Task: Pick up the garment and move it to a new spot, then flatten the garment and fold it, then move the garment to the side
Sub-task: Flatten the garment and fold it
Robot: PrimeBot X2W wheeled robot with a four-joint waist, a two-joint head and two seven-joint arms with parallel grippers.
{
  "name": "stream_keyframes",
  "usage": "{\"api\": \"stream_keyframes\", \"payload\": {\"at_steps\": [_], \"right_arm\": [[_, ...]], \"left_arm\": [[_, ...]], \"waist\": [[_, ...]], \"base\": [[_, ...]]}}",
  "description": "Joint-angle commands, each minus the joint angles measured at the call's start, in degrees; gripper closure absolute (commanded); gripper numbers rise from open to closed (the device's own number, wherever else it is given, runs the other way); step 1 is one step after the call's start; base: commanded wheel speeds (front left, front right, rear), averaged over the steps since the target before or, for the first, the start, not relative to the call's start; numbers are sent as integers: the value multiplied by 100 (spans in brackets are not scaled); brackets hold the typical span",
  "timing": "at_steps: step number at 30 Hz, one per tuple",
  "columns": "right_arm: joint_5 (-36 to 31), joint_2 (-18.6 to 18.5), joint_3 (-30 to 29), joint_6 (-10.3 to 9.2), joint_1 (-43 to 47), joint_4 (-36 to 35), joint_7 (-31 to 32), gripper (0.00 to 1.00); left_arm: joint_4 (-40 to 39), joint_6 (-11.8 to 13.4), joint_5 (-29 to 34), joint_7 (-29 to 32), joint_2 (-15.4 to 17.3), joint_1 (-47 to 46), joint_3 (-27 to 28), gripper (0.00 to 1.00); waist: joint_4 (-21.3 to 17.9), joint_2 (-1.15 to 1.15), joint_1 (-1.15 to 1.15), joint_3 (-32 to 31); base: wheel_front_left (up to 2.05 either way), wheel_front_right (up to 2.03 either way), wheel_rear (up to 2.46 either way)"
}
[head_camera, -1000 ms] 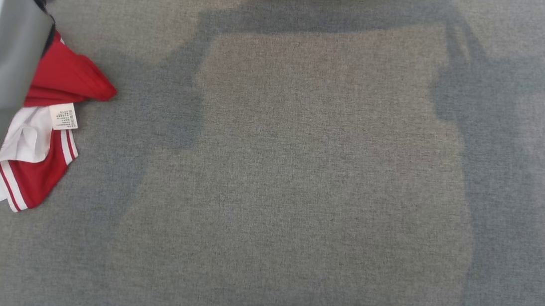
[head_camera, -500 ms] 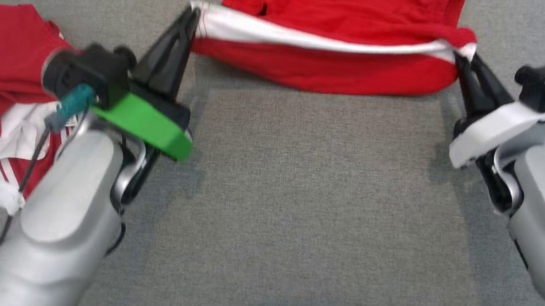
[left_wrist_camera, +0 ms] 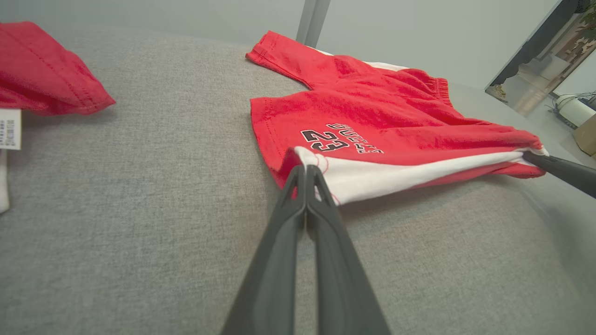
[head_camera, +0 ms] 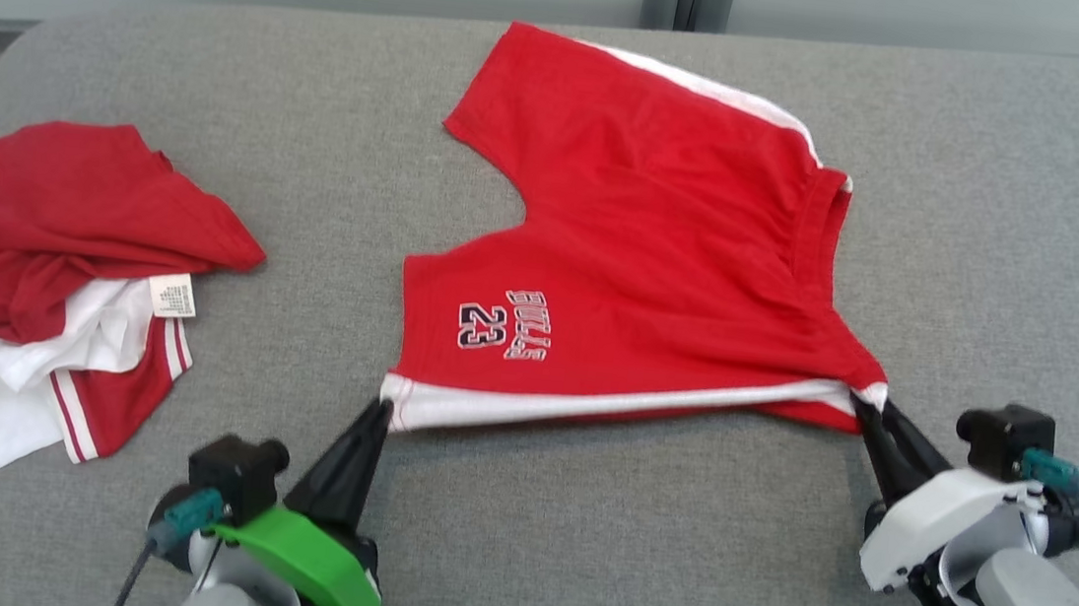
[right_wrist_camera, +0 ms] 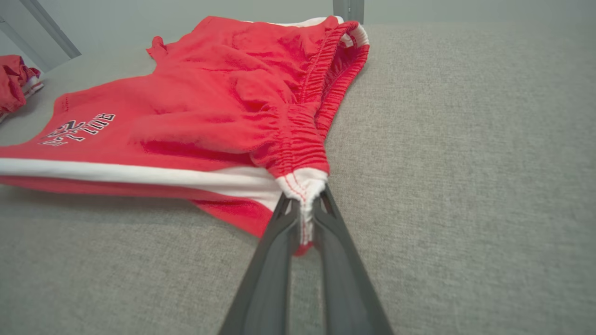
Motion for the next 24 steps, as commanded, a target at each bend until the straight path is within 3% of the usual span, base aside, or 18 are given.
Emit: {"api": "stream_keyframes", "payload": {"at_steps": [1, 11, 24], "right_arm": [[15, -23, -40, -9, 107, 16, -16, 100], [-104, 237, -370, -11, 1239, 98, -16, 100], [-251, 226, -480, -15, 2204, -200, -16, 100]], "left_arm": [[20, 11, -5, -2, 10, 137, -16, 100], [78, 12, -42, -2, -125, 1338, 393, 100], [62, 13, 112, -2, -236, 2170, 730, 100]], "waist": [[-46, 0, 1, -499], [-89, 0, 1, -1174], [-140, 0, 1, -1516]], "base": [[0, 0, 0], [0, 0, 0], [0, 0, 0]]}}
